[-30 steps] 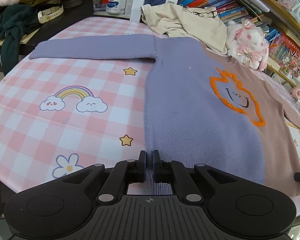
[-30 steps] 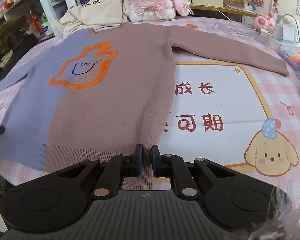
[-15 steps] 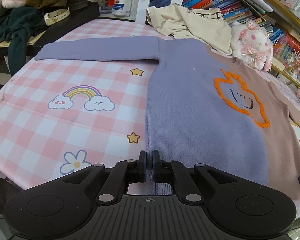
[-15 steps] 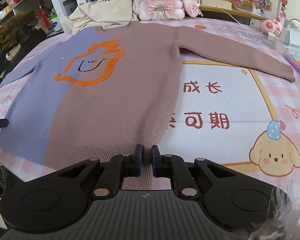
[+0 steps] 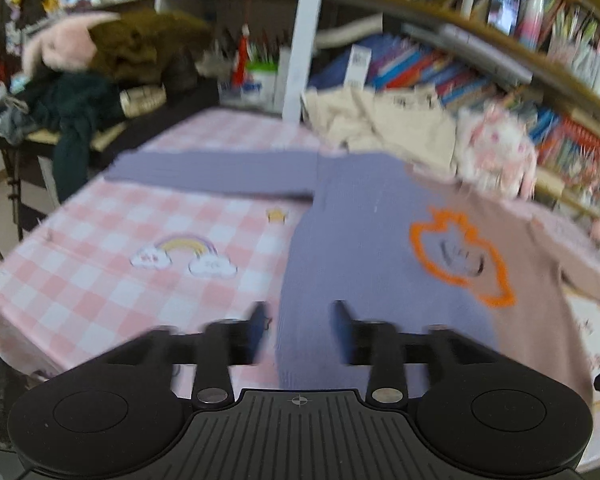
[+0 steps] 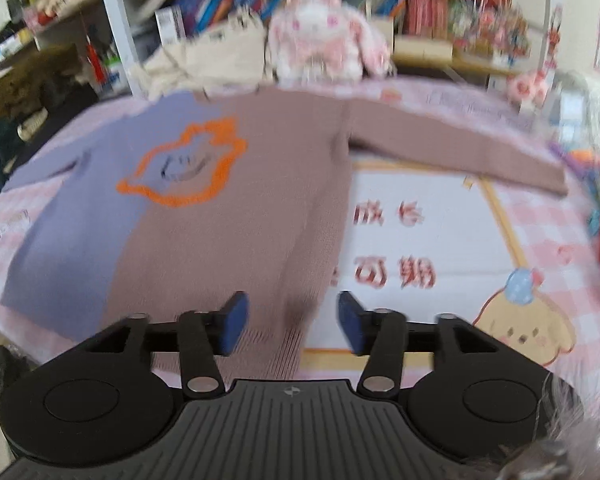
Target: Fold clothes
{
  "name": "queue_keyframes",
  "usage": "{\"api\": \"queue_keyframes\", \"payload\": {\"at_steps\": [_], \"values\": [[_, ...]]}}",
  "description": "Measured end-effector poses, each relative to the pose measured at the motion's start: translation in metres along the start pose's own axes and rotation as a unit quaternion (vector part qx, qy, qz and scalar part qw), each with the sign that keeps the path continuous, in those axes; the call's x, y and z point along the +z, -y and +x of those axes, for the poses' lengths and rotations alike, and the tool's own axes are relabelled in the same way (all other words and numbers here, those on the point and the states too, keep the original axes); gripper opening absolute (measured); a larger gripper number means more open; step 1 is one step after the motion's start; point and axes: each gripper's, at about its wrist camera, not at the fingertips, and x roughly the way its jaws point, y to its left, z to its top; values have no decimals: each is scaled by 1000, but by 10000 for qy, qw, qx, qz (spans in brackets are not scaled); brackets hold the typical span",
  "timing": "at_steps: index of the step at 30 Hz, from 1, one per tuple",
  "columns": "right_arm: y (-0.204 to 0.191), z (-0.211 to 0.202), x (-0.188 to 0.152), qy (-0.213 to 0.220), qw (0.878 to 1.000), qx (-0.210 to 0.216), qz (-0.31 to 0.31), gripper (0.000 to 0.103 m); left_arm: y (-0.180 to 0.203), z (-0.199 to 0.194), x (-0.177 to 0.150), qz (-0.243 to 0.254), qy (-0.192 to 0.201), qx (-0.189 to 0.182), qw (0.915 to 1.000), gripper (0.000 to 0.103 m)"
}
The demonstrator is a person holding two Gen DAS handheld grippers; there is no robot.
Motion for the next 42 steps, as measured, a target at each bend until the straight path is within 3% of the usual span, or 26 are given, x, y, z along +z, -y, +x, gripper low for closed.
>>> {"api": "queue_keyframes", "payload": {"at_steps": [1, 3, 5, 9, 13, 22, 26, 34, 42], "values": [[-1, -5, 0, 149, 9999, -30, 5, 77, 3, -8, 0, -26, 134, 54, 9999, 72], [-4, -11, 0, 374, 9992, -145, 10, 90, 10, -19, -2, -34, 313, 183, 9993, 86], [-8, -14, -2, 535, 9982, -277, 3, 95, 16, -27, -5, 56, 382, 270, 9989, 92], [-14, -13, -5, 581, 9971, -500, -8, 96, 21, -32, -11, 310, 447, 444, 9975, 101], [-18, -11, -2, 652, 9947, -777, 193, 96, 13, -20, -7, 325, 347, 481, 9977, 101], [-68, 0, -1, 577, 9834, -1449, 924, 96, -47, 23, 24, 491, 134, -52, 9987, 101], [-105, -1, -5, 859, 9797, -1353, 1205, 96, -73, 41, 44, 684, 155, -289, 9971, 101], [-156, 13, -9, 647, 9715, -1665, 1558, 96, -106, 66, 67, 1129, 244, -561, 9917, 101], [-182, 12, 11, 768, 9734, -1789, 1204, 96, -135, 90, 79, 854, 342, -428, 9948, 101]]}}
